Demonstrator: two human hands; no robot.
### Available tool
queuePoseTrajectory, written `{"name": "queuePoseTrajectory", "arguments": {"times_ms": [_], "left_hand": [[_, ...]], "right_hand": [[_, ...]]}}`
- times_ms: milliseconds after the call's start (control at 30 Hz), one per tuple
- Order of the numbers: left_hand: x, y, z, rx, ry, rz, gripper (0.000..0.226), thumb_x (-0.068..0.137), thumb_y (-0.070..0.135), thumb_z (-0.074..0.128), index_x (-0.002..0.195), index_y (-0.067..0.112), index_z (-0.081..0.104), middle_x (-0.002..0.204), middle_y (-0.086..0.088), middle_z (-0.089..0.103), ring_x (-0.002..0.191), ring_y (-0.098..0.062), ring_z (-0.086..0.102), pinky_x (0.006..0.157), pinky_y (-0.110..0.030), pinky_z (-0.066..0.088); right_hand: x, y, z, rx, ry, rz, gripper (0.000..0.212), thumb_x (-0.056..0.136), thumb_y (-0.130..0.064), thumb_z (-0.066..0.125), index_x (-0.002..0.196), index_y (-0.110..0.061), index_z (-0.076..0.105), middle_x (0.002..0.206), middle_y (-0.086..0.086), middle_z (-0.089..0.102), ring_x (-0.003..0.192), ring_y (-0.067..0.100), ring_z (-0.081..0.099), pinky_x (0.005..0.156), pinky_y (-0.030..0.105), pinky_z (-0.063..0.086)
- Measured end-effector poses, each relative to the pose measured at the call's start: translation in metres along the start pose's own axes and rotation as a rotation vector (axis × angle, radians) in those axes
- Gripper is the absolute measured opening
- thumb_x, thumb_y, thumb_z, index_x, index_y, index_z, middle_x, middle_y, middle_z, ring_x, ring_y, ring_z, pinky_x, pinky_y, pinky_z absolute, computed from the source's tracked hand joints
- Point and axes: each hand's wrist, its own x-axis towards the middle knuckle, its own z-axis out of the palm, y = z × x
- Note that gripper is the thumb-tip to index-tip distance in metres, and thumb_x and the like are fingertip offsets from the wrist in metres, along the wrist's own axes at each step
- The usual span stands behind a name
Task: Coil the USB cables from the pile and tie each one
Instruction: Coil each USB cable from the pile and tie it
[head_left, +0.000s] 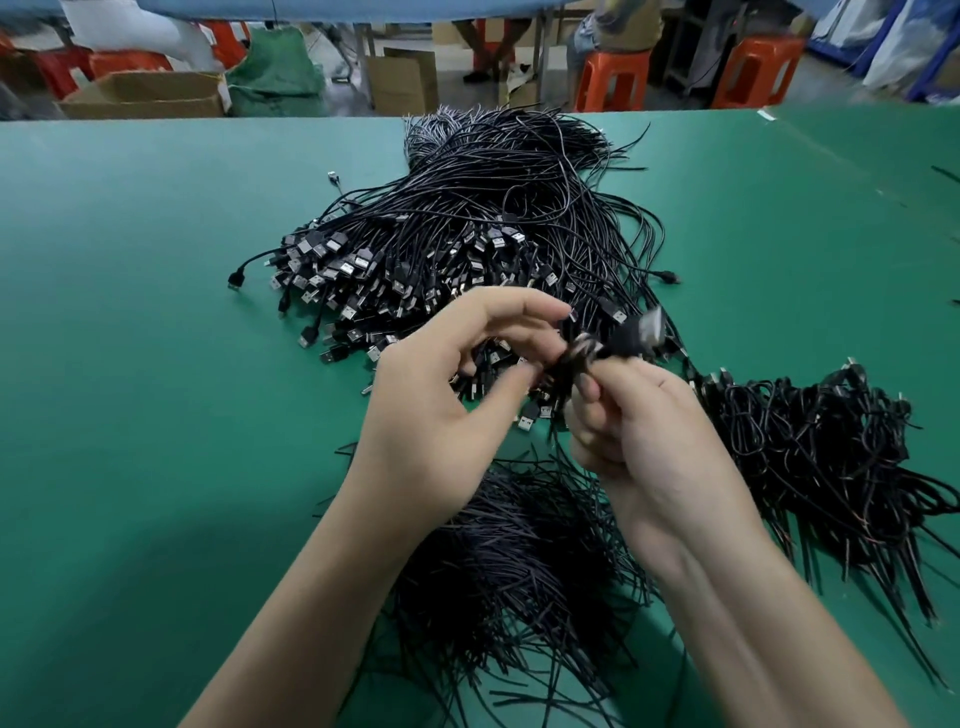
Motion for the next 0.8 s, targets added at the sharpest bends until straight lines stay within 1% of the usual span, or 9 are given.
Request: {"name": "queuePoseTrajectory", "arguments": {"times_ms": [100, 267, 333, 467, 533, 600, 700, 733, 800], "left_hand": [[0.000, -0.002, -0.004, 0.142, -0.030, 0.168, 0.043, 0.089, -0.014, 0.069, 0.117, 0.018, 0.074, 0.096, 0.010, 0.071, 0.101, -0.018, 0.063, 0.089, -0.025, 0.046], [-0.002, -0.001, 0.001, -0.066, -0.088, 0.084, 0.033, 0.092, -0.016, 0.061, 0.100, 0.011, 0.077, 0.107, -0.002, 0.070, 0.107, -0.019, 0.066, 0.088, -0.017, 0.044], [-0.003, -0.002, 0.002, -0.095, -0.099, 0.054, 0.021, 0.095, -0.001, 0.063, 0.098, 0.013, 0.078, 0.108, 0.000, 0.072, 0.111, -0.021, 0.066, 0.089, -0.016, 0.043], [-0.003, -0.001, 0.009, -0.245, -0.029, -0.169, 0.010, 0.088, 0.033, 0.073, 0.083, 0.030, 0.080, 0.098, 0.011, 0.070, 0.084, -0.007, 0.063, 0.070, -0.021, 0.043], [-0.003, -0.003, 0.011, -0.312, 0.000, -0.323, 0.014, 0.080, 0.044, 0.079, 0.080, 0.030, 0.075, 0.089, 0.011, 0.067, 0.069, -0.005, 0.056, 0.060, -0.024, 0.043], [-0.003, -0.008, 0.009, -0.365, -0.055, -0.482, 0.032, 0.075, 0.054, 0.078, 0.084, 0.025, 0.070, 0.077, 0.006, 0.063, 0.061, -0.005, 0.051, 0.056, -0.019, 0.042], [-0.005, -0.013, 0.008, -0.326, -0.252, -0.556, 0.057, 0.080, 0.069, 0.063, 0.087, 0.013, 0.073, 0.075, -0.021, 0.057, 0.064, -0.025, 0.038, 0.060, -0.039, 0.032], [-0.005, -0.013, 0.008, -0.354, -0.257, -0.546, 0.056, 0.085, 0.065, 0.064, 0.089, 0.009, 0.073, 0.076, -0.023, 0.056, 0.066, -0.029, 0.038, 0.061, -0.044, 0.033], [-0.004, -0.011, 0.008, -0.430, -0.186, -0.493, 0.033, 0.092, 0.043, 0.072, 0.096, 0.010, 0.077, 0.082, -0.013, 0.068, 0.072, -0.022, 0.055, 0.067, -0.035, 0.047]], "right_hand": [[0.002, 0.002, 0.001, 0.036, 0.019, 0.066, 0.053, 0.099, -0.011, 0.050, 0.048, -0.023, 0.051, 0.046, -0.010, 0.034, 0.042, 0.007, 0.029, 0.043, 0.019, 0.026], [-0.003, 0.004, 0.000, -0.072, 0.020, -0.043, 0.031, 0.100, -0.028, 0.059, 0.074, -0.020, 0.074, 0.066, -0.002, 0.048, 0.053, 0.004, 0.039, 0.050, 0.019, 0.032], [-0.005, 0.002, -0.001, -0.072, -0.005, -0.091, 0.032, 0.100, -0.029, 0.058, 0.074, -0.020, 0.075, 0.063, -0.003, 0.049, 0.054, 0.004, 0.041, 0.050, 0.016, 0.034], [-0.005, -0.001, 0.001, -0.122, 0.009, -0.190, 0.048, 0.102, -0.028, 0.056, 0.085, 0.017, 0.052, 0.067, 0.009, 0.038, 0.056, 0.014, 0.032, 0.049, 0.020, 0.030], [-0.006, -0.002, 0.004, -0.149, 0.030, -0.269, 0.049, 0.104, -0.024, 0.055, 0.074, 0.012, 0.042, 0.058, 0.003, 0.032, 0.049, 0.007, 0.030, 0.045, 0.015, 0.030], [-0.006, -0.003, 0.005, -0.213, 0.052, -0.332, 0.050, 0.104, -0.024, 0.056, 0.069, 0.005, 0.036, 0.055, 0.000, 0.032, 0.046, 0.007, 0.030, 0.044, 0.022, 0.031], [-0.004, -0.001, 0.002, -0.382, 0.050, -0.408, 0.050, 0.104, -0.032, 0.057, 0.067, -0.002, 0.040, 0.053, -0.002, 0.034, 0.049, 0.012, 0.030, 0.049, 0.029, 0.028], [-0.004, -0.001, 0.001, -0.400, 0.052, -0.412, 0.049, 0.104, -0.033, 0.057, 0.067, -0.004, 0.041, 0.052, -0.004, 0.034, 0.048, 0.012, 0.032, 0.047, 0.027, 0.029], [-0.003, 0.001, 0.001, -0.441, 0.073, -0.417, 0.048, 0.103, -0.036, 0.055, 0.069, -0.004, 0.045, 0.055, -0.003, 0.035, 0.052, 0.015, 0.034, 0.048, 0.031, 0.028]]}}
